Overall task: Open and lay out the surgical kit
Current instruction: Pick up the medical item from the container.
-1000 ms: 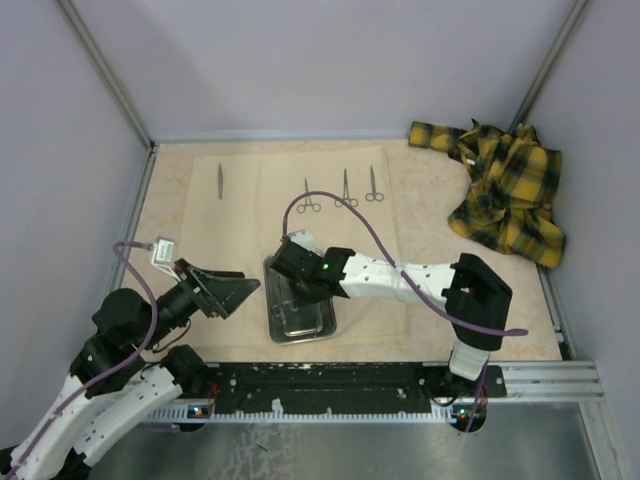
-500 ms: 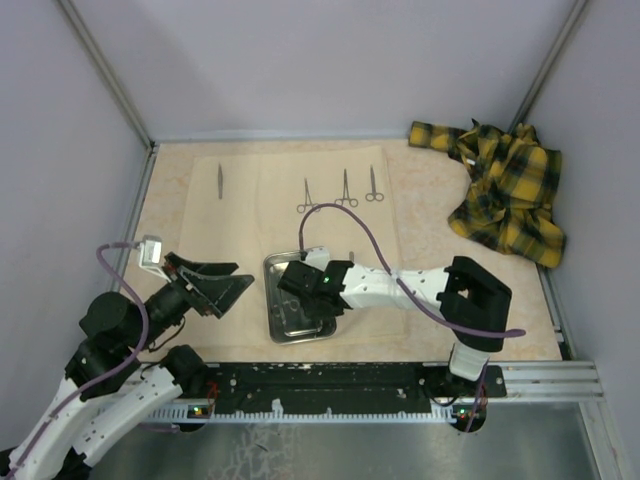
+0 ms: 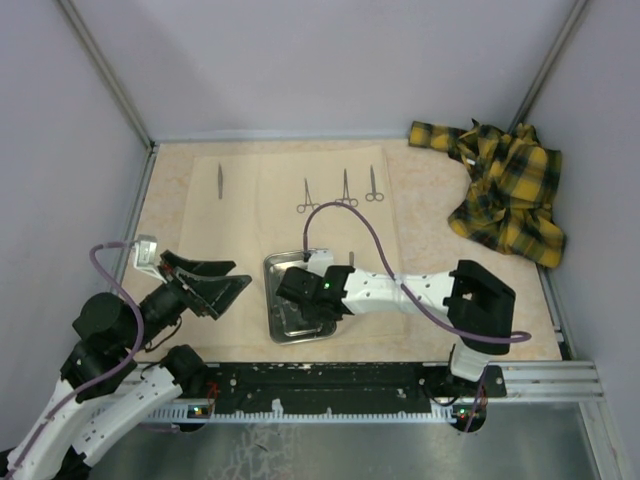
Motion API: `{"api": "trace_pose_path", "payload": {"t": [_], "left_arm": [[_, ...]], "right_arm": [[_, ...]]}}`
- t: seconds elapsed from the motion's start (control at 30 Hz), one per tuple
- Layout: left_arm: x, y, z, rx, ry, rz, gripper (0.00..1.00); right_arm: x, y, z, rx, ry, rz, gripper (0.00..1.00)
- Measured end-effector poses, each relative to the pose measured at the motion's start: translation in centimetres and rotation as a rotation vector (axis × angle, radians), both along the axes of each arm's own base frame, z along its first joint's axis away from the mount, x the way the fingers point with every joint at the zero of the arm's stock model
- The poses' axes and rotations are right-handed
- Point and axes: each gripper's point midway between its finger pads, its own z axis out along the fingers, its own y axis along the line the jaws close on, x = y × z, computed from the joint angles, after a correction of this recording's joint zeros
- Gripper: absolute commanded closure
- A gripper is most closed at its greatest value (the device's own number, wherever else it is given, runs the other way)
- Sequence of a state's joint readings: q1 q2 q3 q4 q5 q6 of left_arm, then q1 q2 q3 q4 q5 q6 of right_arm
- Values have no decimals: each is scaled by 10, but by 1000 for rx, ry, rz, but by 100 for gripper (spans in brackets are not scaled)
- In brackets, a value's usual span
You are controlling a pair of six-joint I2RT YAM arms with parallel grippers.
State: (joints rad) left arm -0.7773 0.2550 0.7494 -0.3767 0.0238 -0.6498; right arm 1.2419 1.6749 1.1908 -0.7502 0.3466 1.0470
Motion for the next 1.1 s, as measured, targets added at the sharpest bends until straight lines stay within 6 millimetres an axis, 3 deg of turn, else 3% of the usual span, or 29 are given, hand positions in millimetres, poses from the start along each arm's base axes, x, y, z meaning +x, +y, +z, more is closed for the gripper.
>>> {"api": "trace_pose_path", "payload": {"t": [0.43,0.83,1.1], "left_arm": [[-3,3,5,15,-19,0,0],[-3,4,3,23,-21,1,0],[-4,5,2,30,-13,2,0]], "right_arm": [[-6,-6,-43,-109,52,-43,60],[-4,0,-47,-119,57,-45,98],[-1,-2,-45,-127,38,-38,100]]}}
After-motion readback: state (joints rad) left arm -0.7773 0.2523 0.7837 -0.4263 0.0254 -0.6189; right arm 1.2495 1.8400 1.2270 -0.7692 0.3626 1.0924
